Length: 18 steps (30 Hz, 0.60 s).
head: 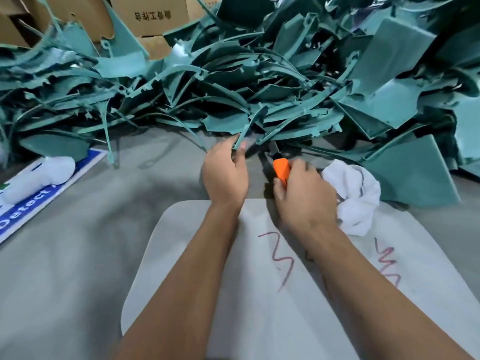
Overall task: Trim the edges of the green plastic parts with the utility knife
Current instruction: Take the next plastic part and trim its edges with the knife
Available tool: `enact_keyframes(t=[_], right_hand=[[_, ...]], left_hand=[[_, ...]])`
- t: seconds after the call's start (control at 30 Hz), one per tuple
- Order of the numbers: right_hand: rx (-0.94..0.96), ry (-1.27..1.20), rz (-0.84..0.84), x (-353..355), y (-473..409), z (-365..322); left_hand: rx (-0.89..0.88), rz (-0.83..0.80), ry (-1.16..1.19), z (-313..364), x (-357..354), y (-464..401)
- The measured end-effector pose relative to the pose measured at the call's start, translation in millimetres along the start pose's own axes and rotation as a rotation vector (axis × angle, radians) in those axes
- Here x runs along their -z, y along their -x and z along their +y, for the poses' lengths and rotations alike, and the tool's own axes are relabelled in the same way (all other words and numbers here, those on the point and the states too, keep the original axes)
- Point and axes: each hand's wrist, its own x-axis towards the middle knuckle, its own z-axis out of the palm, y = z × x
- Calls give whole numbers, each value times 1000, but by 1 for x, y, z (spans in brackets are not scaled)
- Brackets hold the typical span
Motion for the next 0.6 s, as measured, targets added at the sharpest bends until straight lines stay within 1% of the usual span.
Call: enact_keyframes(t=[0.1, 0.17, 0.27, 0.33, 0.43, 0.47, 0.5, 0.53, 0.6], right_hand=[[-46, -79, 49, 0, -1, 6], [-46, -114, 53, -1, -1, 7], [-45, -133, 57, -5, -2, 8], [-49, -162, 66, -6, -2, 9], [-85, -255, 77, -8, -2, 12], [-102, -287, 81, -9, -2, 12], [-120, -314, 82, -9, -2, 13], [-135, -336, 82, -9, -2, 14], [-144, -355, 80, -9, -2, 14]], left_hand=[[-180, 111, 43, 10, 10, 5], [-300, 191, 34, 18, 15, 6], [-414, 266, 17, 31, 13, 6], [-450, 238, 42, 39, 8, 8], [-618, 109, 71, 48, 0, 11], [-652, 88, 82, 50, -1, 12], [-646, 91, 106, 52, -1, 12], [-597, 115, 143, 52, -1, 12], [-409, 203, 265, 50, -1, 11]])
